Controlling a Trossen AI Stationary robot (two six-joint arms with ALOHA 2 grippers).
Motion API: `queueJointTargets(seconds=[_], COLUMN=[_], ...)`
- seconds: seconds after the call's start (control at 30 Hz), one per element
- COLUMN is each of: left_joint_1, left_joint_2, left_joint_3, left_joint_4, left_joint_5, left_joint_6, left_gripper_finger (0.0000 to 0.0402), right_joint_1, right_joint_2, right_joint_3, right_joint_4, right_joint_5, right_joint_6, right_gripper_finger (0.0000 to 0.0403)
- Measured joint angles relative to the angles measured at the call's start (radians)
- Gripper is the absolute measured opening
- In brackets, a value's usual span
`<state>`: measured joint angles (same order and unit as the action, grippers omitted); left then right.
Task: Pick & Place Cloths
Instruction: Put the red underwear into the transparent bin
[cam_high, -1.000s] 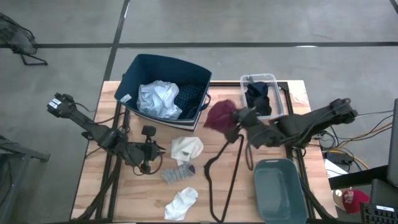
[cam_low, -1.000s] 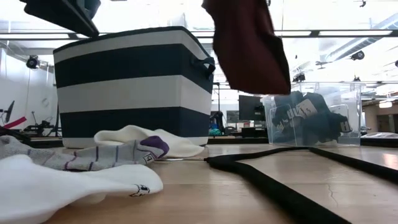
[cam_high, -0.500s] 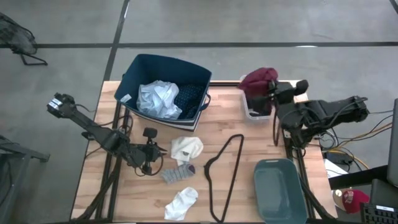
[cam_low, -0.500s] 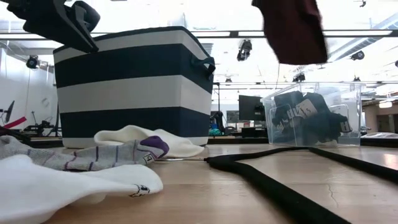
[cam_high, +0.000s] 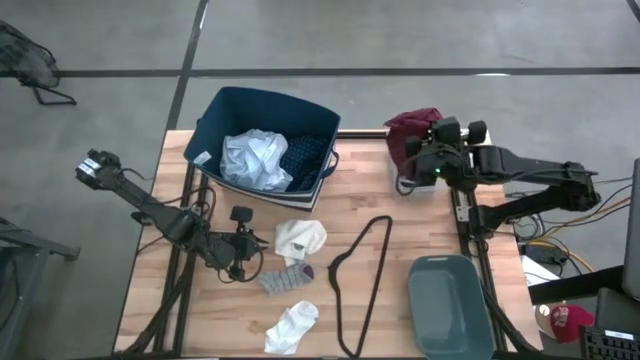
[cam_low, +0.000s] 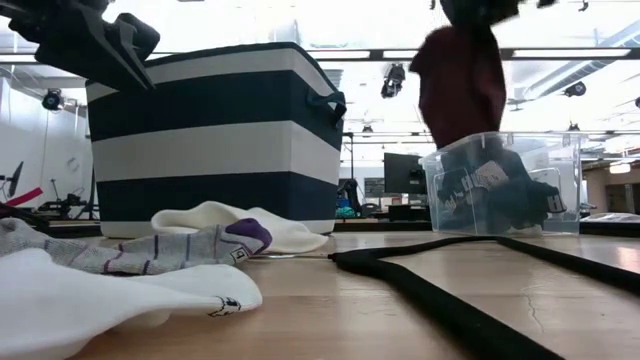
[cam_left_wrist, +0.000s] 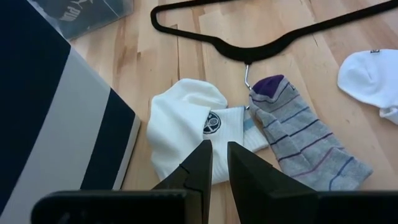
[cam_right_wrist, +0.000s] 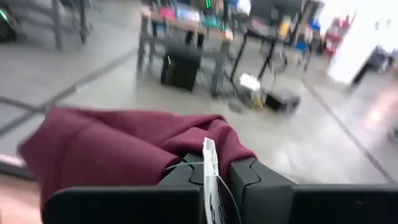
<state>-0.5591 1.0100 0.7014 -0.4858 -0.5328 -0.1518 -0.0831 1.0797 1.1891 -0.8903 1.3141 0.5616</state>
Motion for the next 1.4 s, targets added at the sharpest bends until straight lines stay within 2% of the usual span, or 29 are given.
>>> queueJointTargets(seconds=[0.13, 0.23, 0.53, 0.83, 0.97, 1.23, 1.4], left_joint_1=[0.000, 0.000, 0.000, 0.000, 0.000, -0.001, -0.001], left_joint_2=[0.000, 0.000, 0.000, 0.000, 0.000, 0.000, 0.000], left_joint_3=[-0.005, -0.005, -0.005, -0.005, -0.018, -0.078, -0.100], left_joint_4=[-0.001, 0.005, 0.022, 0.022, 0.023, 0.052, 0.066], left_joint_5=[0.000, 0.000, 0.000, 0.000, 0.000, -0.001, -0.001], left_joint_6=[-0.001, -0.001, -0.008, -0.017, -0.017, -0.054, -0.069], left_gripper_finger=[0.0055, 0.0055, 0.0055, 0.0055, 0.0055, 0.0055, 0.0055], right_joint_1=[-0.089, -0.125, -0.151, -0.246, -0.252, -0.247, -0.237], right_joint_2=[-0.006, -0.007, 0.014, 0.015, 0.013, 0.013, 0.015], right_joint_3=[-0.052, -0.100, -0.219, -0.232, -0.180, -0.026, 0.068], right_joint_4=[-0.210, -0.289, -0.224, -0.231, -0.232, -0.258, -0.326], right_joint_5=[-0.098, -0.158, -0.293, -0.399, -0.445, -0.503, -0.632], right_joint_6=[0.226, 0.345, 0.317, 0.297, 0.269, 0.287, 0.274], right_gripper_finger=[0.0008, 0.0008, 0.0008, 0.0018, 0.0060, 0.0190, 0.0241])
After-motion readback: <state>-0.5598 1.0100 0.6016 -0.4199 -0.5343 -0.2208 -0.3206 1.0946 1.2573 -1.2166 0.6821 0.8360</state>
